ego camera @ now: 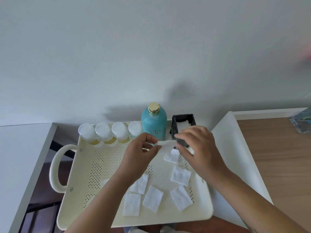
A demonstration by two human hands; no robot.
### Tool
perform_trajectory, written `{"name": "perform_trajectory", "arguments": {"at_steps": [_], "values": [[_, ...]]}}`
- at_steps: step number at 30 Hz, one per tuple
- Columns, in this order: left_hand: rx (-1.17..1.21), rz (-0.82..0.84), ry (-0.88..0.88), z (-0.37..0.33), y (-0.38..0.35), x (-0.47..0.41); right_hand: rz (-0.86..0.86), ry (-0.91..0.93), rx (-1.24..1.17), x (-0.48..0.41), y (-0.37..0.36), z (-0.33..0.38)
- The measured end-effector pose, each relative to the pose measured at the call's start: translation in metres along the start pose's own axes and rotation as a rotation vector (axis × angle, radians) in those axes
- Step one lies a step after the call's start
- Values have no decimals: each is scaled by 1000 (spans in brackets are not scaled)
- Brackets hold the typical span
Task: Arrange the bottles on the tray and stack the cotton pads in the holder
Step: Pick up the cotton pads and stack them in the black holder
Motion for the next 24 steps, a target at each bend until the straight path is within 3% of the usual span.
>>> {"name": "perform_trajectory", "arguments": {"at_steps": [3, 12, 24], "values": [[-8, 7, -54, -12, -1, 1, 103, -25, -14, 4, -7, 8], [-86, 14, -174, -22, 3, 7, 130, -86, -77, 2, -10, 14], [-339, -188, 45, 67, 64, 6, -169, -515, -183, -19, 0, -58]]}}
Point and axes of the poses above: each hand's wrist, its own x-axis away from the middle knuckle, its own y-axis out of the back of the hand, z = x × y, the point moved 8 cm from there along -x, towards the middle knuckle, and after that the axes turned 10 degrees about -z, right-handed, at the moved point
